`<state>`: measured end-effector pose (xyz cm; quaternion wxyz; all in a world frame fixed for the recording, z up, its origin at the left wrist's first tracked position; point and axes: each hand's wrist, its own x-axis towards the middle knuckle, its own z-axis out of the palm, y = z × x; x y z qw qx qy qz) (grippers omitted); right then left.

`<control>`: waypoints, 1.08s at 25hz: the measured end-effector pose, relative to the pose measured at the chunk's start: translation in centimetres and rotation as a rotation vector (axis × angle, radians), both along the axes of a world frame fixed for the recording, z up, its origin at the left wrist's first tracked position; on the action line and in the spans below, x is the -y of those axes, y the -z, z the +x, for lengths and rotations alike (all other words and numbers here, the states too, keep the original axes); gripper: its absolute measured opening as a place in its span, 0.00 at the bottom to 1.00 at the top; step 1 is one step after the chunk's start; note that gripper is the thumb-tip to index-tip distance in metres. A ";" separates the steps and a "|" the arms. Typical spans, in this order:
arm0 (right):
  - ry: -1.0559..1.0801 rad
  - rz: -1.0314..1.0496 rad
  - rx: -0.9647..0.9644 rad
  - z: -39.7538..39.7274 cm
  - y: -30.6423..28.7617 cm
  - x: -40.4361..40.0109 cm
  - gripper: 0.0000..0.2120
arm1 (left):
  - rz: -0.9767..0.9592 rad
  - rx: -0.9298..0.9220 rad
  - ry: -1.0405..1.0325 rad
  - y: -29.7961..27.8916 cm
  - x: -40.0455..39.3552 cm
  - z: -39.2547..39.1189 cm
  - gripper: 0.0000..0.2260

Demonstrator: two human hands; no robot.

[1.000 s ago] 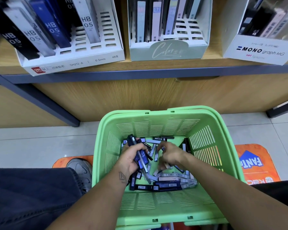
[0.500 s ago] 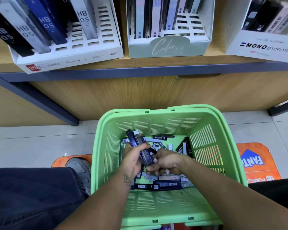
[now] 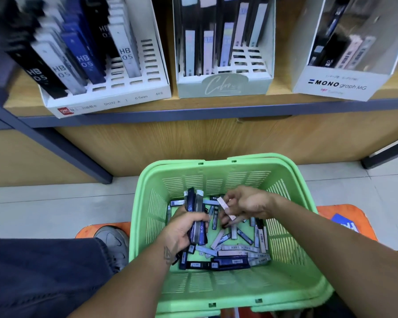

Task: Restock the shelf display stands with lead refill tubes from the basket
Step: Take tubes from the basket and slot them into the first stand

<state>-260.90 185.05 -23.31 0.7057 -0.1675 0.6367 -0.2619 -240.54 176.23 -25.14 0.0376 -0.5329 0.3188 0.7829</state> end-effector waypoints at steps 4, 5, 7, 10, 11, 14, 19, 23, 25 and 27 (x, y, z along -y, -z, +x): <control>-0.005 -0.089 -0.031 -2.1 -4.1 0.0 0.14 | -0.104 -0.047 0.189 -4.6 1.0 -0.9 0.25; -0.007 -0.116 -0.034 -2.5 -5.4 0.0 0.13 | -0.093 -0.108 0.203 -6.0 1.5 -1.4 0.26; -0.038 -0.203 -0.061 -3.4 -8.6 -0.1 0.13 | -0.156 -0.199 0.245 -9.5 2.4 -2.8 0.26; -0.093 -0.347 -0.143 -5.0 -14.4 -0.4 0.14 | -0.338 -0.283 0.304 -15.3 2.8 -4.9 0.23; -0.113 -0.390 -0.179 -5.6 -16.3 -0.6 0.13 | -0.388 -0.316 0.314 -17.1 2.8 -5.6 0.23; -0.109 -0.511 -0.297 -7.1 -21.8 -1.5 0.13 | -0.518 -0.381 0.293 -23.0 3.1 -7.2 0.19; -0.022 -0.685 -0.517 -8.6 -29.0 -2.8 0.11 | -0.791 -0.381 0.227 -31.0 4.1 -10.2 0.20; 0.093 -0.793 -0.744 -9.6 -33.2 -2.4 0.07 | -0.896 -0.377 0.200 -34.7 4.0 -12.7 0.20; 0.314 -0.861 -0.770 -10.5 -34.5 -2.2 0.07 | -0.891 -0.396 0.159 -35.6 3.5 -14.3 0.19; 0.445 -0.890 -0.838 -11.6 -35.1 -2.1 0.07 | -0.855 -0.403 0.130 -35.7 3.3 -15.8 0.20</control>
